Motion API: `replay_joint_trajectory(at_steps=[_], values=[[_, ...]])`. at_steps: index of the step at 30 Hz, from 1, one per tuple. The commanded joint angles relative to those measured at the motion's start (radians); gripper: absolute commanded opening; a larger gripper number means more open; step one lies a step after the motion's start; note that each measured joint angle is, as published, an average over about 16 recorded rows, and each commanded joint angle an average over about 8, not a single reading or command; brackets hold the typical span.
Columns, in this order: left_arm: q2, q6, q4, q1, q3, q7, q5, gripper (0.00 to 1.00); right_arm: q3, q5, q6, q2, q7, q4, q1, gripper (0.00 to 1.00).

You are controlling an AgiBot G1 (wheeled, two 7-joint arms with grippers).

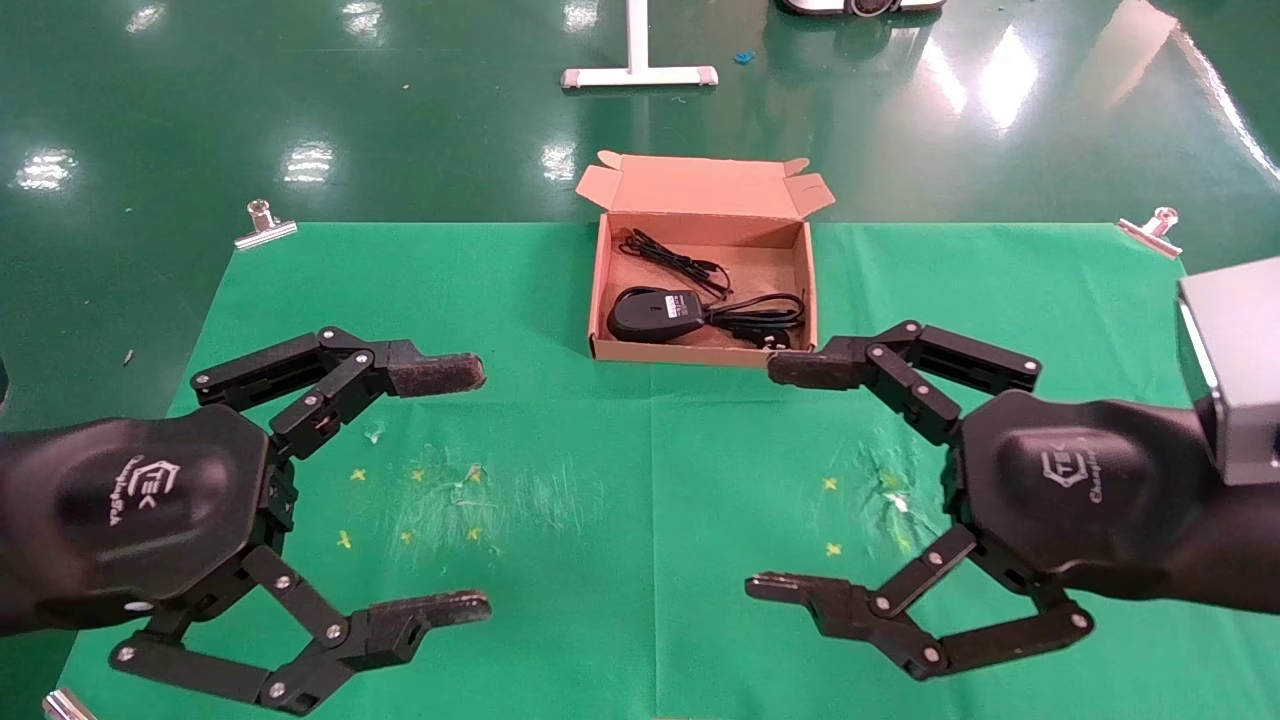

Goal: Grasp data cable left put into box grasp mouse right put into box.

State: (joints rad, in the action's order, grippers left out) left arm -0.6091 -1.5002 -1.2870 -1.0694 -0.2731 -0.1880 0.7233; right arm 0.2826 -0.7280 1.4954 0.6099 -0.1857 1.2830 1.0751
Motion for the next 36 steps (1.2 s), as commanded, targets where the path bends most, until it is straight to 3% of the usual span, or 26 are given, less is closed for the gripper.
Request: replay_joint_trajectory(at_steps=[1, 36], values=[[0.009, -0.019, -0.011, 0.020, 0.025, 0.010, -0.027, 1.00, 0.000, 0.000, 0.000, 0.000, 0.000, 0.000, 0.000, 1.00], [-0.001, 0.004, 0.002, -0.004, -0.005, 0.001, 0.006, 1.00, 0.000, -0.001, -0.001, 0.000, 0.000, 0.000, 0.000, 1.00]])
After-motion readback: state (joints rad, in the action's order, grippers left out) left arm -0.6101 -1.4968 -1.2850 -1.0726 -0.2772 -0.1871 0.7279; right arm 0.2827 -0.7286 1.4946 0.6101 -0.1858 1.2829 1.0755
